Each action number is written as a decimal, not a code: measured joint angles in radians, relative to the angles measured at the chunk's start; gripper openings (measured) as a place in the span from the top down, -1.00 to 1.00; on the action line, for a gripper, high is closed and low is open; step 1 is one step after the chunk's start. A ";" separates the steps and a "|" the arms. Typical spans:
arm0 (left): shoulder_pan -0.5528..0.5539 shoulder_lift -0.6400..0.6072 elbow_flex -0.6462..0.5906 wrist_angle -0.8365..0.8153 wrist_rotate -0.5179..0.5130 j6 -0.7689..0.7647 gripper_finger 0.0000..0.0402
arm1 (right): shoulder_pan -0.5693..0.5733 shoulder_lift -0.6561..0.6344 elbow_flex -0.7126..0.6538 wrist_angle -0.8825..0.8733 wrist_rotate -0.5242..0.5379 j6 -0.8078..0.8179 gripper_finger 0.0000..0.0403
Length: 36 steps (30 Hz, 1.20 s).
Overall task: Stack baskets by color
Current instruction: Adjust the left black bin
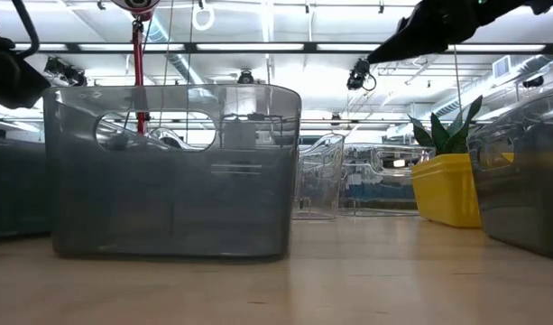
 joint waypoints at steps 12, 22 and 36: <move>0.000 -0.014 0.000 -0.147 -0.017 0.002 0.94 | 0.002 0.000 0.000 -0.002 -0.007 -0.016 0.09; 0.001 -0.013 -0.001 -0.123 -0.064 -0.046 0.86 | 0.002 0.000 0.000 0.001 -0.030 -0.017 0.09; 0.019 -0.012 -0.002 -0.113 -0.079 -0.078 0.34 | 0.002 0.000 0.000 0.001 -0.034 -0.016 0.09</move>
